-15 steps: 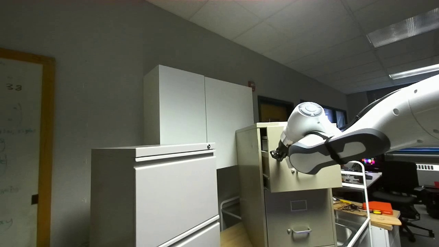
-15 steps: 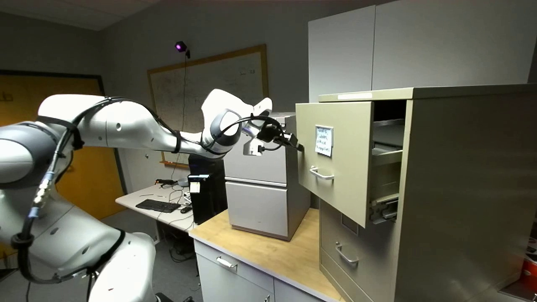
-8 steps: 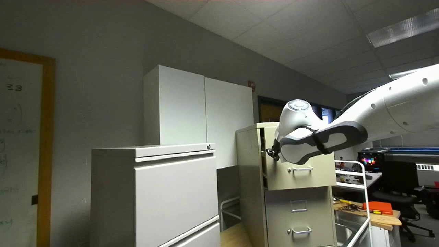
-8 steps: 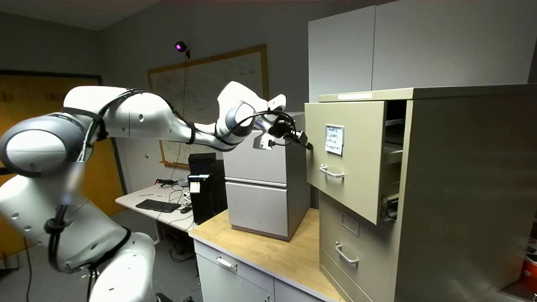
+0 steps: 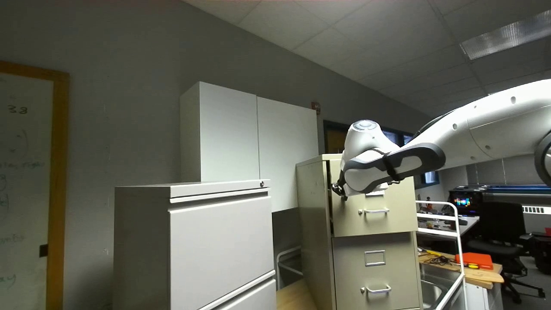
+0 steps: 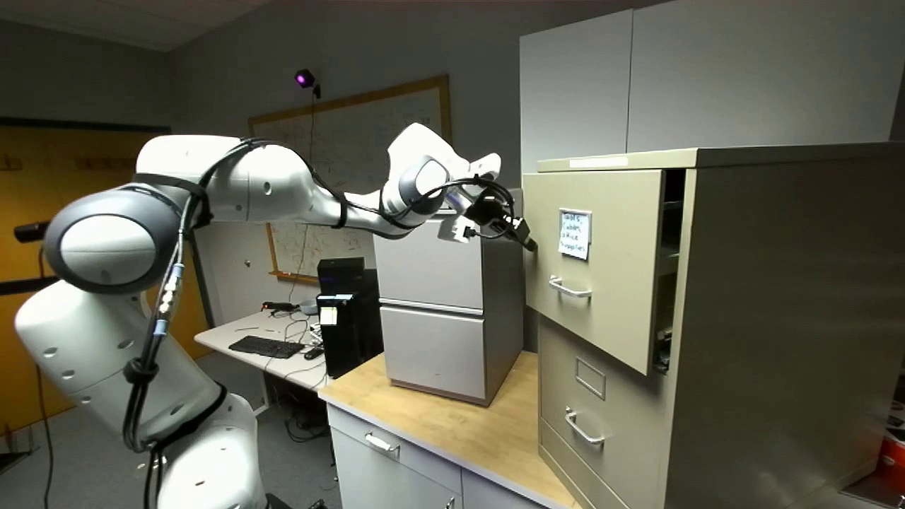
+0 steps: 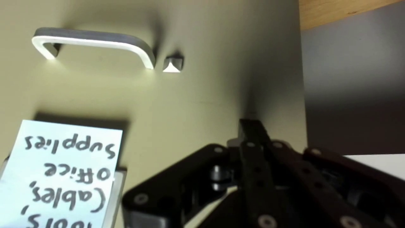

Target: Close the top drawer of the cabinet at the right

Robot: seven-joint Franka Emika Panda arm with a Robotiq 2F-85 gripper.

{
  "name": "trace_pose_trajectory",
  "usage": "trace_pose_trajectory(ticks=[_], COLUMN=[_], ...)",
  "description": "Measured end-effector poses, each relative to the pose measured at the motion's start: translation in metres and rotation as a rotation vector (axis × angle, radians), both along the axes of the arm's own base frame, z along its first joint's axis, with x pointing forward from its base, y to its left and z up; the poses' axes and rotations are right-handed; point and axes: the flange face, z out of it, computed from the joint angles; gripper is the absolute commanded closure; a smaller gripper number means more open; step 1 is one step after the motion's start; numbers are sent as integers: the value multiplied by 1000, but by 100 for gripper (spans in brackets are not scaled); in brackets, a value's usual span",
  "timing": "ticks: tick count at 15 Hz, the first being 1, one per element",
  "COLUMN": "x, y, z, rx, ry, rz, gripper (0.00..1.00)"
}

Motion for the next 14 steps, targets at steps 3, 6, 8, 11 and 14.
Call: trace_pose_trajectory(ticks=[3,6,8,11,14], x=[12,25,33,42,44], y=[-10,-24,-33,-47,-55], z=[6,12,14,18,23], rx=[49,111,158,233,324], ry=[16,17,12,-4,-4], rz=[-17,-39,-54,-76,-102], gripper=[100,100,100,100,100])
